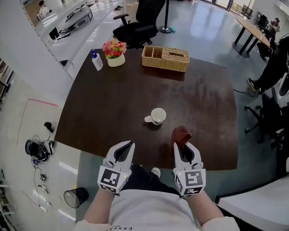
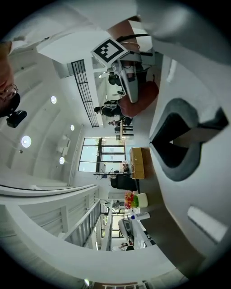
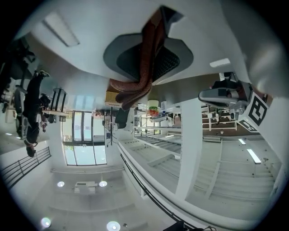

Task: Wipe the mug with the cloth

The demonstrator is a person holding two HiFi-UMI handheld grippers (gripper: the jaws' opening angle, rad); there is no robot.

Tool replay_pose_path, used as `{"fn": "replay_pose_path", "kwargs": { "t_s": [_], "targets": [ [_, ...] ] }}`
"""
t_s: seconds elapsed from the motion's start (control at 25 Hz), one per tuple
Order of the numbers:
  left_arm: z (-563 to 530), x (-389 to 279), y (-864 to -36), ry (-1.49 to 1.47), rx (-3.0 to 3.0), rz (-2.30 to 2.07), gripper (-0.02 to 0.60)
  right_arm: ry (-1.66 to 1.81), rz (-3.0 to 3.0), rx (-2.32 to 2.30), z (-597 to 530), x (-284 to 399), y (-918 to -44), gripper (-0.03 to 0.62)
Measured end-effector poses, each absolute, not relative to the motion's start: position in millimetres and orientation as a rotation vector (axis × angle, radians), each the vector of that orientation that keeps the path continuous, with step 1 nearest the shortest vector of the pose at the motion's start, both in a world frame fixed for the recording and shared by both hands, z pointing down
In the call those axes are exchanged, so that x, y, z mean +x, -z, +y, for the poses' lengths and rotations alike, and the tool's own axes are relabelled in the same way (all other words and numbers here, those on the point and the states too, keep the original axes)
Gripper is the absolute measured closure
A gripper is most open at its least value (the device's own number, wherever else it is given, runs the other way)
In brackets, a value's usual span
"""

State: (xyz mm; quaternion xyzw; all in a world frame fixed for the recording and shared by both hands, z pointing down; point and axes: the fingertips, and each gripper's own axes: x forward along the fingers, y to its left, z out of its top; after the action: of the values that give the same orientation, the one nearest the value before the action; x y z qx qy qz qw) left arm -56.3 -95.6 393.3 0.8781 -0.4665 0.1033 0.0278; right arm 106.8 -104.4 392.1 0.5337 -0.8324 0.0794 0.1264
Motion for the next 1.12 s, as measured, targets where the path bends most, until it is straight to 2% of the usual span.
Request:
{"fn": "replay_pose_path", "kwargs": {
  "t_s": [0.24,0.48,0.6,0.68,1.12],
  "targets": [
    [-140.7,-57.2,-427.6,-0.409,2.665,-1.342,0.581,-0.355,-2.350,1.518,-141.6,98.1,-420.9,0.513],
    [-183.0,-45.1,-442.6,-0.347,2.648,-1.214,0.580,-0.521,-2.296,1.432,-164.6,84.7,-454.1,0.513],
    [-203.9,-33.9,-464.8,-0.419,2.678,-1.124,0.542,-0.578,-2.280,1.366,-171.5,75.3,-469.5,0.513],
    [-214.7,-28.2,-484.4,-0.464,2.696,-1.067,0.454,-0.604,-2.279,1.335,-174.4,69.6,-483.9,0.513],
    [-246.7,-7.8,-521.3,-0.580,2.834,-0.792,0.449,-0.657,-2.321,1.149,-171.1,38.5,-515.7,0.513]
  ]
}}
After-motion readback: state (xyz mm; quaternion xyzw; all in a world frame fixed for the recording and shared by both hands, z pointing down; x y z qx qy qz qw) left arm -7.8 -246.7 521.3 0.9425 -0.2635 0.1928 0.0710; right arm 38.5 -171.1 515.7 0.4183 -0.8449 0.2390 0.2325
